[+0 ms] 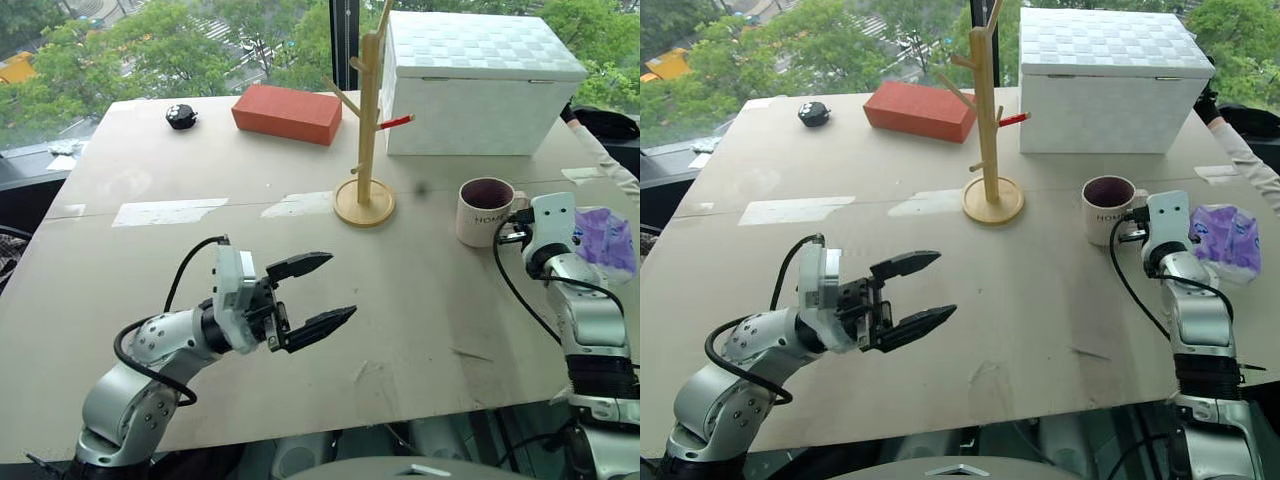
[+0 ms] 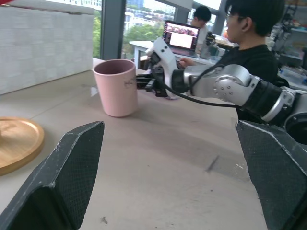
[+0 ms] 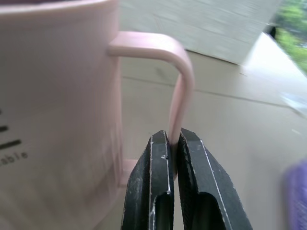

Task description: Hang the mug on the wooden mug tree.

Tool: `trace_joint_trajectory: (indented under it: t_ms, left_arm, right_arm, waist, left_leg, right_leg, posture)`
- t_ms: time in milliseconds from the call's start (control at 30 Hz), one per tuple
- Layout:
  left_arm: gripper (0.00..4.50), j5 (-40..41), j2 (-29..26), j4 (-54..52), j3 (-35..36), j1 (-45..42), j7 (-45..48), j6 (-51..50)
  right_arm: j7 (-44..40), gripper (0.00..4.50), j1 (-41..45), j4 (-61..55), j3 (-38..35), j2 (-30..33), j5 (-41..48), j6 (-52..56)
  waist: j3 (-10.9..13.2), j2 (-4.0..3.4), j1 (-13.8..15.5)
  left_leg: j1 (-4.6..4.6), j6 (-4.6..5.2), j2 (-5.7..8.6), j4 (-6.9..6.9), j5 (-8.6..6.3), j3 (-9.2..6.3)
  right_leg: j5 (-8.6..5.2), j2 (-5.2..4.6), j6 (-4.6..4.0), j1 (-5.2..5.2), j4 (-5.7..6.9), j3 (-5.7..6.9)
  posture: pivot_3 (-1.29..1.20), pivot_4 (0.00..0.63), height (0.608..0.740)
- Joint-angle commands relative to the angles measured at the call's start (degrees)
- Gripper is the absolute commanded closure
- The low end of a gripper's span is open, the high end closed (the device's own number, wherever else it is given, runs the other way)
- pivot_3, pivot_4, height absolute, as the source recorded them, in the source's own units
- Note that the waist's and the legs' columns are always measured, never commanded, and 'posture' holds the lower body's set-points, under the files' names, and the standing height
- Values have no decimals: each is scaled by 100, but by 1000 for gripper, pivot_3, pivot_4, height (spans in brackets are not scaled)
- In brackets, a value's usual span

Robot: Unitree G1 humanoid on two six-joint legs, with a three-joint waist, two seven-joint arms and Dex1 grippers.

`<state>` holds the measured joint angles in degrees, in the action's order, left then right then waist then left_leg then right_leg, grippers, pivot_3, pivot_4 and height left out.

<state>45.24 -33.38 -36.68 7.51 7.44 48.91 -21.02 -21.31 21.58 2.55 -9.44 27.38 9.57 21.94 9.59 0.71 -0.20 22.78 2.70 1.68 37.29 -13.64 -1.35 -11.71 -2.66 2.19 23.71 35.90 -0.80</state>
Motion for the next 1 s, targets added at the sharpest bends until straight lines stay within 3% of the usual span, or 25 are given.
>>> trace_joint_trajectory:
  t_ms: [33, 300, 400, 600, 833, 1000]
  left_arm:
    - [0, 60, 194, -11, 316, 173, -8, 369]
    - [0, -198, 758, 277, 841, 705, 568, 1749]
    - [0, 98, 806, 251, 1035, 883, 644, 1821]
    - [0, 443, 906, 102, 1414, 1559, 912, 2088]
    - [0, 562, 1008, 60, 1525, 1931, 1013, 2277]
    - [0, 471, 1050, -96, 1357, 1779, 732, 2215]
  right_arm:
    - [-1117, 4405, 732, -8, 77, 450, 357, -426]
    - [-3035, 4405, 2789, 2060, 760, 829, 286, -936]
    - [-3520, 4405, 3554, 3034, 1039, 769, 57, -1363]
    - [-4571, 4405, 4360, 3575, 1184, 519, 181, -1609]
    - [-4974, 4405, 5011, 4139, 1281, 268, -10, -1818]
    - [-4700, 4405, 5450, 4832, 1493, -13, -431, -2241]
  waist:
    - [2, -3, -51]
    - [1, 0, -53]
    - [4, 3, -32]
    - [6, 2, -72]
    - [8, -1, -44]
    - [8, -2, -68]
  left_leg:
    - [-1, 0, 0, 0, 0, 0]
    - [-5, -1, -16, -5, 0, 3]
    - [3, -1, -11, -4, 0, 1]
    - [8, 1, -6, -10, -2, 2]
    - [8, 1, -8, -15, -3, -11]
    - [8, 0, -8, -14, -3, -7]
  right_leg:
    - [1, 0, 1, 0, 0, 0]
    - [2, -4, -6, 1, -3, 2]
    - [4, -18, -9, 2, -8, 2]
    - [4, -31, -9, 5, -15, -11]
    - [4, -36, -13, 8, -14, -1]
    - [8, -39, -17, 8, -14, -2]
  posture:
    - [0, 150, 740]
    - [0, 150, 740]
    - [0, 150, 740]
    - [0, 150, 740]
    - [0, 150, 740]
    - [0, 150, 740]
